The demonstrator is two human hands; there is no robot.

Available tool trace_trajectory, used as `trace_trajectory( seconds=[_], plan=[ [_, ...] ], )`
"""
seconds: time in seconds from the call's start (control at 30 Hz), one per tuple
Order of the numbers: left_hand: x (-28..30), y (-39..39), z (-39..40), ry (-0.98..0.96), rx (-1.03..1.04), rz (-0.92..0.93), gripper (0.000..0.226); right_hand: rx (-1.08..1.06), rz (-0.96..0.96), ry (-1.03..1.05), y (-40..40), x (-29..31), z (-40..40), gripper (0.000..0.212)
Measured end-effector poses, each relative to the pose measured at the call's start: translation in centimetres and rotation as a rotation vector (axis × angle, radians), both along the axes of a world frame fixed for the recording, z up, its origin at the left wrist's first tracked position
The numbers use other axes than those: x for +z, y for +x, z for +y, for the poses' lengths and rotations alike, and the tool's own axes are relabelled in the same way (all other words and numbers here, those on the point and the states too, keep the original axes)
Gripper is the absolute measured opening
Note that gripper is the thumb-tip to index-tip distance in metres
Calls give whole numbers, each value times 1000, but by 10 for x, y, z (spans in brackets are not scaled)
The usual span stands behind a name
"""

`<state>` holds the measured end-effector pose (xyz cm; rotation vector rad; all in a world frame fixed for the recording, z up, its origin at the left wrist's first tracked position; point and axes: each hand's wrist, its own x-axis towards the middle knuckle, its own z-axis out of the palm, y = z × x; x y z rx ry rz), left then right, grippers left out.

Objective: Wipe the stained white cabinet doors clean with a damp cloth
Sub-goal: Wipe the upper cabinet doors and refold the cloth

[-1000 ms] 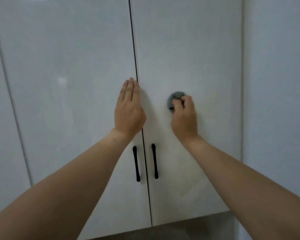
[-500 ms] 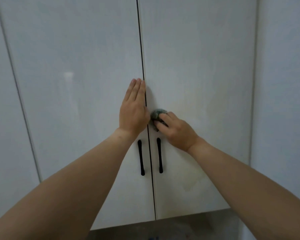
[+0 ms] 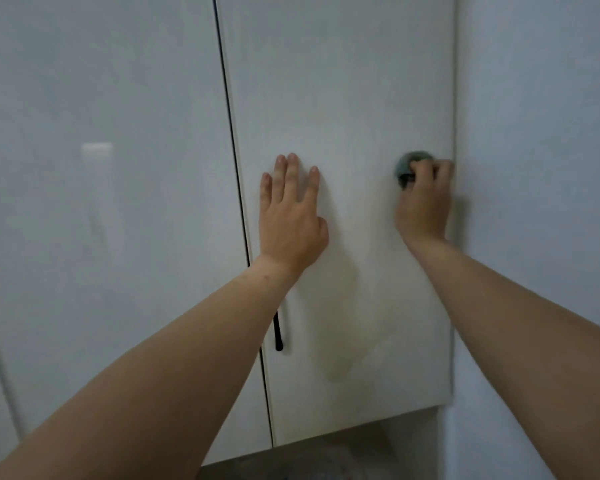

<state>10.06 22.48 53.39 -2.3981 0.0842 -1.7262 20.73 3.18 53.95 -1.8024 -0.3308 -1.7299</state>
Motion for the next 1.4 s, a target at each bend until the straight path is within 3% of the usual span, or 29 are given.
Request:
trace_trajectory(
  seconds=[0.07, 0.13, 0.2, 0.3, 0.33, 0.43, 0.47, 0.5, 0.57, 0.63, 0.7, 0.8, 0.87, 1.0, 1.17, 1.23, 1.3, 1.33, 1.37, 1.4],
  plan=[
    [-1, 3, 2, -5, -13, -10, 73, -27, 105, 251, 15, 1, -22, 27],
    [-1, 5, 5, 16, -18, -29, 73, -43, 125, 256, 7, -11, -11, 28],
    [-1, 8, 8, 27, -22, -58, 74, 10, 110, 81, -14, -30, 19, 27],
    [-4, 10, 6, 18, -27, -75, 74, 37, -92, -417, -12, -46, 25, 23],
    [-3, 9, 5, 12, -30, -74, 75, 26, -72, -368, -7, -42, 14, 23],
    [-1, 4, 6, -6, -77, -61, 76, 48, 136, 180, -9, -39, 1, 27],
    [-1, 2, 6, -6, -104, -52, 77, 21, 177, 232, -20, -47, 13, 25],
    [-1, 0, 7, -3, -132, -40, 77, 21, 200, 184, -31, -59, 31, 21],
    [-6, -6, 9, -3, -179, -41, 78, 218, 144, -18, -56, -83, 71, 13],
    [-16, -18, 17, -38, -219, -98, 76, 296, -13, -400, -76, -102, 102, 24],
    [-24, -29, 31, -143, -256, -203, 71, 319, -86, -613, -79, -91, 117, 31],
    [-31, -43, 66, -255, -253, -308, 59, 379, -95, -479, -93, -34, 139, 18],
    [-36, -49, 84, -228, -214, -266, 59, 402, -149, -459, -91, -12, 150, 15],
    [-48, -47, 92, -97, -196, -151, 58, 408, -199, -546, -78, -53, 142, 22],
    [-59, -46, 75, -97, -127, -112, 70, 346, -251, -817, -62, -93, 110, 25],
    [-64, -43, 64, -70, -107, -79, 74, 312, -193, -622, -53, -82, 97, 20],
    [-66, -39, 52, -52, -94, -51, 78, 339, -25, -102, -56, -75, 95, 29],
    [-67, -36, 45, -45, -81, -35, 79, 316, 36, 52, -60, -79, 99, 31],
    [-70, -34, 39, -41, -67, -15, 78, 313, 83, 44, -67, -88, 104, 30],
    [-72, -32, 35, -39, -55, 2, 77, 321, 88, -115, -69, -101, 107, 27]
  ],
)
